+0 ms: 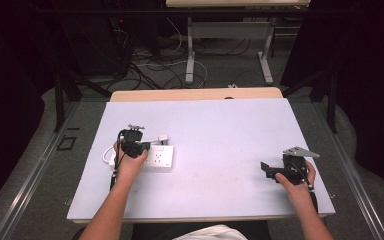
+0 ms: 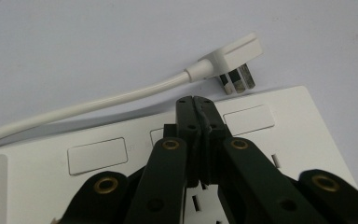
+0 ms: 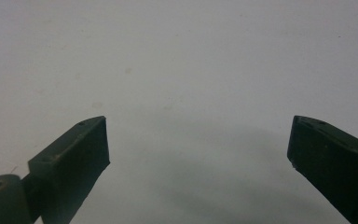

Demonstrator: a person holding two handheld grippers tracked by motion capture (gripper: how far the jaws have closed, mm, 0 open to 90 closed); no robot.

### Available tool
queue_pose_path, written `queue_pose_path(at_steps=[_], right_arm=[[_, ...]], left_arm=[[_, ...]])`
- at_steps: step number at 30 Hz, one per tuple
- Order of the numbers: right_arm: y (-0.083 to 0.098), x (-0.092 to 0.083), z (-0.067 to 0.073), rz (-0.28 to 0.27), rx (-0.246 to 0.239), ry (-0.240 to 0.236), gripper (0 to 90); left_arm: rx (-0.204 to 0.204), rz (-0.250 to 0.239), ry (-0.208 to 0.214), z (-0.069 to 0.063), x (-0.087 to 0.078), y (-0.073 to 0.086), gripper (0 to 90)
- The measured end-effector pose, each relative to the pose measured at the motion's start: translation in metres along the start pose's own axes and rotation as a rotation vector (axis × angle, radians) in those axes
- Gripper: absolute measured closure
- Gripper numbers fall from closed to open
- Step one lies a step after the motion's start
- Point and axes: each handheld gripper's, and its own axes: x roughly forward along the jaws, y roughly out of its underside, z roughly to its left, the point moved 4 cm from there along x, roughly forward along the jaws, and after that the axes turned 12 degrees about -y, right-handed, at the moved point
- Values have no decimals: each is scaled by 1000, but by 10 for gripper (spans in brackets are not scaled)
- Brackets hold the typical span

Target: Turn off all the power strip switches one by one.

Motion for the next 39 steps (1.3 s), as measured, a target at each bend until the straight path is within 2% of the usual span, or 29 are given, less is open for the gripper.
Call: queue_pose_path(at_steps=[19, 21, 39], right_arm=[[0, 0, 0, 3, 1, -2, 50], [0, 0, 0, 9, -4, -9, 50], [0, 0, 0, 9, 0, -8, 49]], left_arm=[[9, 8, 4, -5, 1, -2, 900], [20, 4, 2, -5, 1, -2, 900], [13, 8, 1, -5, 1, -2, 890]])
